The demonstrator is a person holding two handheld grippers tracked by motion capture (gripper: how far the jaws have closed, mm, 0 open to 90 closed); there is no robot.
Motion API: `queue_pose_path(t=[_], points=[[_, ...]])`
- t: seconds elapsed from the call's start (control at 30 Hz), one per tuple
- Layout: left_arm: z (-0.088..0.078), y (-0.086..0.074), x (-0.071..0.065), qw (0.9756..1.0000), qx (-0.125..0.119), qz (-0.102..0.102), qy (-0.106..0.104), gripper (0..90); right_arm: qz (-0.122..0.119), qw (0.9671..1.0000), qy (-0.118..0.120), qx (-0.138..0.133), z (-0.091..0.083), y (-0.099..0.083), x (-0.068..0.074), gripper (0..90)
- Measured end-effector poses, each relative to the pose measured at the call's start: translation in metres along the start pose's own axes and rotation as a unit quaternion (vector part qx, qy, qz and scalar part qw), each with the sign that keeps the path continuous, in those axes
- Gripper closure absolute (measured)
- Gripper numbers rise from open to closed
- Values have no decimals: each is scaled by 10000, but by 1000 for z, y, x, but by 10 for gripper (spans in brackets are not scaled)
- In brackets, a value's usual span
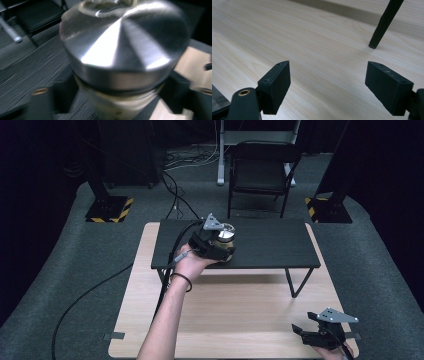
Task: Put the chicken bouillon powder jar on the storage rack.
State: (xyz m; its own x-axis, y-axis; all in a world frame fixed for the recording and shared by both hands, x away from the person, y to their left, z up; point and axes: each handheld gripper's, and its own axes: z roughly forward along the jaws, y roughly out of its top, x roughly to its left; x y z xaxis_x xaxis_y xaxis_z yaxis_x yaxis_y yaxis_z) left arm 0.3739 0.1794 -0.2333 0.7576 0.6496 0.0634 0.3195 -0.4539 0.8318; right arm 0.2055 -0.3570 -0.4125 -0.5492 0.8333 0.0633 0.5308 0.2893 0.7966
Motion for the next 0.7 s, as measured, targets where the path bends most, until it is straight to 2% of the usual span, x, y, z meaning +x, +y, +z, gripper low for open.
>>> queue_pose_path(t=[0.03, 0.07, 0.13, 0.2, 0.33, 0.47, 0.6, 0.7], points=[[-4, -8, -1, 9999, -113, -84, 83, 177, 5, 10000, 10, -4, 0, 0, 0, 192], [-4, -8, -1, 9999, -113, -84, 83, 174, 5, 10000, 10, -4, 0, 0, 0, 192], [-10, -17, -5, 9994, -282, -122, 174, 172, 5, 10000, 14, -15, -1, -1, 0, 192], [-18, -29, -6, 9986, -490, -167, 110, 167, 18, 10000, 4, -11, -1, -1, 0, 191], [-33, -39, -8, 9989, -455, -19, -78, 157, 16, 10000, -5, -12, -1, 0, 1, 191], [-49, -56, -15, 9987, -474, 161, -116, 149, -2, 10000, -7, -5, 0, 0, 2, 191], [-62, -78, -21, 9984, -430, 372, -74, 153, -4, 10000, -11, 0, 0, 0, 3, 191], [-67, -100, -27, 9986, -363, 387, 21, 154, -6, 10000, -20, -9, 0, 0, 3, 190]])
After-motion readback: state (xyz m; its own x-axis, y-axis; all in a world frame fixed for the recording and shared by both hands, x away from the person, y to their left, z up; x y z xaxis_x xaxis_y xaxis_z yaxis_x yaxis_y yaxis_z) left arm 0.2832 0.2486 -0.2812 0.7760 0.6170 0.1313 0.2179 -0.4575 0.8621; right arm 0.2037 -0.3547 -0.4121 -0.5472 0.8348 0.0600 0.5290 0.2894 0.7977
